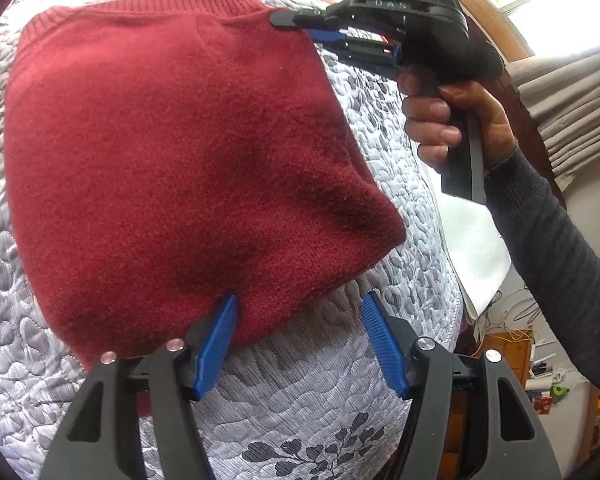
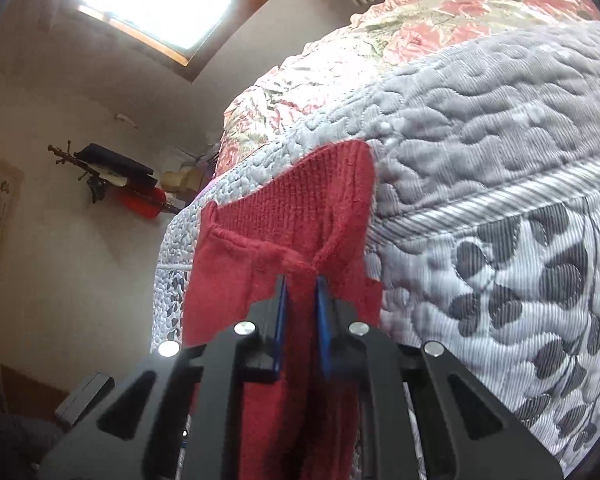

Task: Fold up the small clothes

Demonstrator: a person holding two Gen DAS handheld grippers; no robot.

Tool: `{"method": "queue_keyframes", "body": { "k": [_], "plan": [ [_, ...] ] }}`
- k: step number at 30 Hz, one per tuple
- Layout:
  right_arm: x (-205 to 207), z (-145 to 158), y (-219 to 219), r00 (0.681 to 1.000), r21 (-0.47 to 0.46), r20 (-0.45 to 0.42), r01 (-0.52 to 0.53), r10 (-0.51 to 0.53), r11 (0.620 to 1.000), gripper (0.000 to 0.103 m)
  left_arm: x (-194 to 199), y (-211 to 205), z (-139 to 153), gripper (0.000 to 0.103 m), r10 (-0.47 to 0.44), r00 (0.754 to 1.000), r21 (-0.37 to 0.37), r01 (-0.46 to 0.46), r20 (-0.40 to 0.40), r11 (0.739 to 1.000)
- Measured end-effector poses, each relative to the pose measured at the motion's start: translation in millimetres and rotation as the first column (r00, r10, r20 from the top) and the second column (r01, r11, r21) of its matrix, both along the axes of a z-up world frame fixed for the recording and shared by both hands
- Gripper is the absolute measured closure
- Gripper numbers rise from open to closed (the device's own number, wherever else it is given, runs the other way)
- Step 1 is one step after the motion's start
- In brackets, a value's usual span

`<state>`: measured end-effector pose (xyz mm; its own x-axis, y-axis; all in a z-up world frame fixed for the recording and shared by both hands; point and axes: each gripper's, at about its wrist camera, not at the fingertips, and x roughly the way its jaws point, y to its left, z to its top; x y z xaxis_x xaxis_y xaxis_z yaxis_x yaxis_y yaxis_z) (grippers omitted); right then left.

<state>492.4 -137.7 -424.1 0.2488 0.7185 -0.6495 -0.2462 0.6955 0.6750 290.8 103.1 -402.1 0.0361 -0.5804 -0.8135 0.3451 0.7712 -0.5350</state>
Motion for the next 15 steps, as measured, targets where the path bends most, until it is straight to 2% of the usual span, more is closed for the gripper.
{"method": "queue_keyframes", "body": {
  "k": [3, 4, 5, 9, 12, 13, 15],
  "plan": [
    [3, -15, -7, 0.998, -0.067, -0.039, 0.044, -0.047, 0.997, 0.088, 1, 2, -6, 0.038, 0.008, 1.000, 0.010, -0.008, -0.016, 1.000],
    [2, -20, -14, 0.996, -0.079, -0.057, 0.067, -0.072, 0.995, 0.074, 1, 3, -6, 0.038, 0.012, 1.000, 0.011, -0.012, -0.021, 1.000],
    [-3, -20, -19, 0.994, -0.076, -0.056, 0.090, -0.094, 0.993, 0.068, 1, 3, -5, 0.038, 0.014, 1.000, 0.007, -0.014, -0.023, 1.000],
    [-37, 3, -30, 0.996, 0.000, -0.018, 0.086, -0.086, 0.996, 0.068, -5, 3, 18, 0.038, 0.005, 1.000, -0.018, -0.004, 0.026, 1.000],
    [-46, -1, -19, 0.998, -0.035, -0.040, 0.047, -0.049, 0.998, 0.068, -7, 10, 26, 0.037, 0.020, 0.998, -0.027, -0.019, 0.055, 0.999],
    [-45, -4, -15, 0.998, -0.037, -0.046, 0.036, -0.038, 0.999, 0.070, -7, 14, 24, 0.036, 0.031, 0.998, -0.018, -0.031, 0.050, 0.999],
    [-41, -8, -5, 0.999, -0.041, -0.049, 0.010, -0.012, 0.999, 0.095, -5, 23, 12, 0.036, 0.056, 0.998, 0.008, -0.057, 0.015, 0.998]
  ]
}}
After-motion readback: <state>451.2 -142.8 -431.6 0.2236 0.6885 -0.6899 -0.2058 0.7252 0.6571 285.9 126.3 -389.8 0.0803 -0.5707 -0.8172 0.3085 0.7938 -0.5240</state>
